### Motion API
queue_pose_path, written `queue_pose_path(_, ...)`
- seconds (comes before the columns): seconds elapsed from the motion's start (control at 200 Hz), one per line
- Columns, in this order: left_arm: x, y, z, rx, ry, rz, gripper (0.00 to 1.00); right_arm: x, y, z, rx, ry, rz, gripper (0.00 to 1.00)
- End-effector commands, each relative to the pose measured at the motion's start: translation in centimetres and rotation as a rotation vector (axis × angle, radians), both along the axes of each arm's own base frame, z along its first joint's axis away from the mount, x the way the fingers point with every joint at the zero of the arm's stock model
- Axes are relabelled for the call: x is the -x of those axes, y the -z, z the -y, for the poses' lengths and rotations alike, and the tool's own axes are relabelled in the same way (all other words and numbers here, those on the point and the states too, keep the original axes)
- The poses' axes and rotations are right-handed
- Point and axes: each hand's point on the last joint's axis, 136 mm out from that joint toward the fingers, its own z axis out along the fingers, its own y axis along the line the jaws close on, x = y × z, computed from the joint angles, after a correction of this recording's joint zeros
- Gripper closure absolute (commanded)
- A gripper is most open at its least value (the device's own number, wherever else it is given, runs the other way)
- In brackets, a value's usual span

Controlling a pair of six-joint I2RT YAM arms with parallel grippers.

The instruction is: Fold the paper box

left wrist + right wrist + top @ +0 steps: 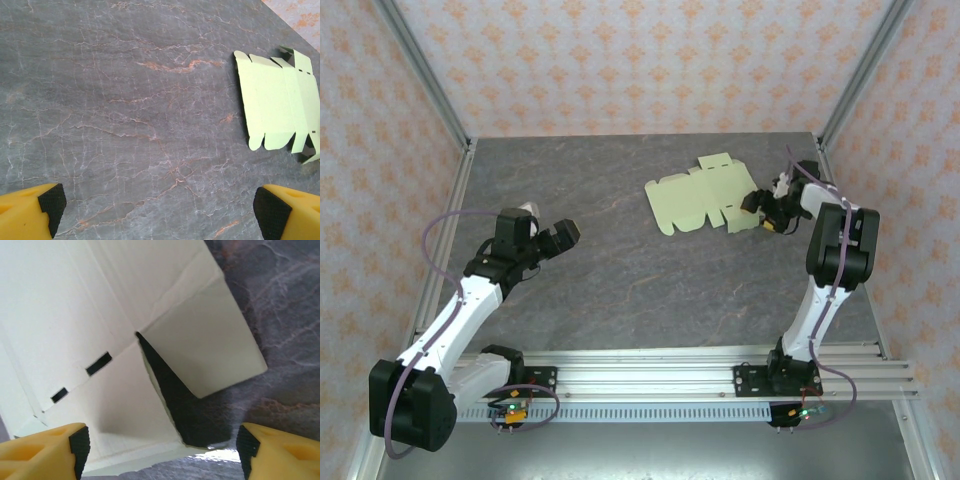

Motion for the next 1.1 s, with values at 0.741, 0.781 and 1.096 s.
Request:
queue_pose_path(0.741,-0.7,0.5,1.5,0.017,0.073,-0.055,0.00,-0.3,-1.6,-7.3,-0.323,-0.278,0.120,0.59)
queue_pose_path(0.781,-0.7,0.7,1.6,0.023,0.071,-0.054,0.00,-0.2,-1.7,-7.8,-0.360,-0.286,0.111,0.63)
queue_pose_path(1.096,-0.5,1.3,2.0,0.039,0.078,-0.065,0.00,0.1,-2.2,-9.0,-0.417,-0.298,0.104,0.82)
